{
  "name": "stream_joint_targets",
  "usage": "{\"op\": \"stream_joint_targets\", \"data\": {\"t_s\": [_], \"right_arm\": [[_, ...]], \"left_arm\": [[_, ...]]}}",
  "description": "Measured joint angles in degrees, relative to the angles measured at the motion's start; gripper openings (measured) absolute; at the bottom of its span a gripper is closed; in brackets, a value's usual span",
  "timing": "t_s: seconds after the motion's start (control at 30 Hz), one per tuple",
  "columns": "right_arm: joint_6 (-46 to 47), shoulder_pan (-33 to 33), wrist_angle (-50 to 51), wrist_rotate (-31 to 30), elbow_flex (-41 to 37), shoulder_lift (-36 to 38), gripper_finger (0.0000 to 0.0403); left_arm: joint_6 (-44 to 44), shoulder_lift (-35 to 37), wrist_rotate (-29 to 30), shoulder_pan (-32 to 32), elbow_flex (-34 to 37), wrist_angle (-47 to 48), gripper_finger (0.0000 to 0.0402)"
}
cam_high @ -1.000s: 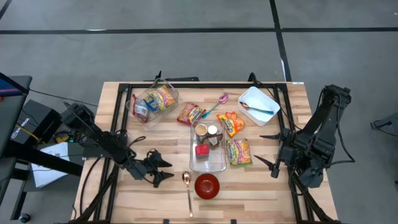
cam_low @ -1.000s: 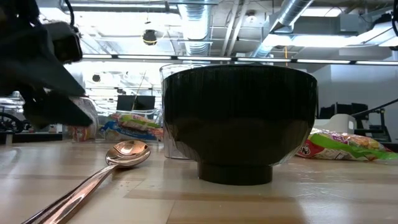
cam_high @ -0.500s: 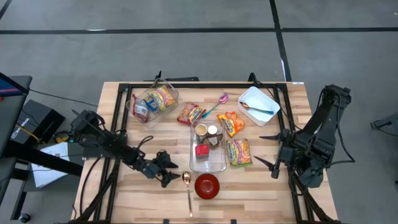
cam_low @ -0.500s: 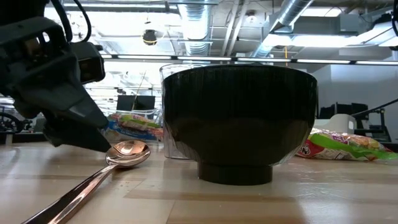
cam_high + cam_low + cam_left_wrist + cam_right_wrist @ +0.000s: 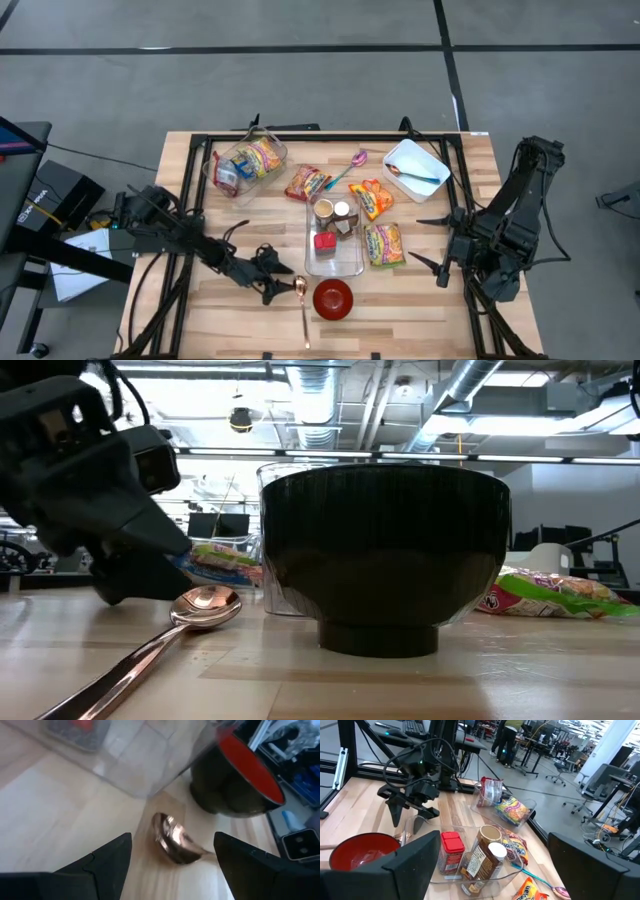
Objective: Pick & Place Food Item
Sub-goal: Put the gold spoon into the white bin
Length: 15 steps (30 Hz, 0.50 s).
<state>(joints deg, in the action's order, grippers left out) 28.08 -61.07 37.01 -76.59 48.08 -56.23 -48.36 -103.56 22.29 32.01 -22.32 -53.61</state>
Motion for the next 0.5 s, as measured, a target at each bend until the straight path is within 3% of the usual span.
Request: {"op": "stream_joint_targets", "data": {"t_s": [0.23, 0.5], "right_arm": [[0.0, 0.0, 0.0, 0.3, 0.0, 0.0, 0.0360], [0.0, 0.0, 0.0, 0.3, 0.0, 0.0, 0.0360]], "left_arm": [[1.6, -0.6, -5.6, -1.0, -2.9, 1.7, 0.0277], [1.7, -0.6, -6.3, -1.0, -4.1, 4.7, 0.0256]]}}
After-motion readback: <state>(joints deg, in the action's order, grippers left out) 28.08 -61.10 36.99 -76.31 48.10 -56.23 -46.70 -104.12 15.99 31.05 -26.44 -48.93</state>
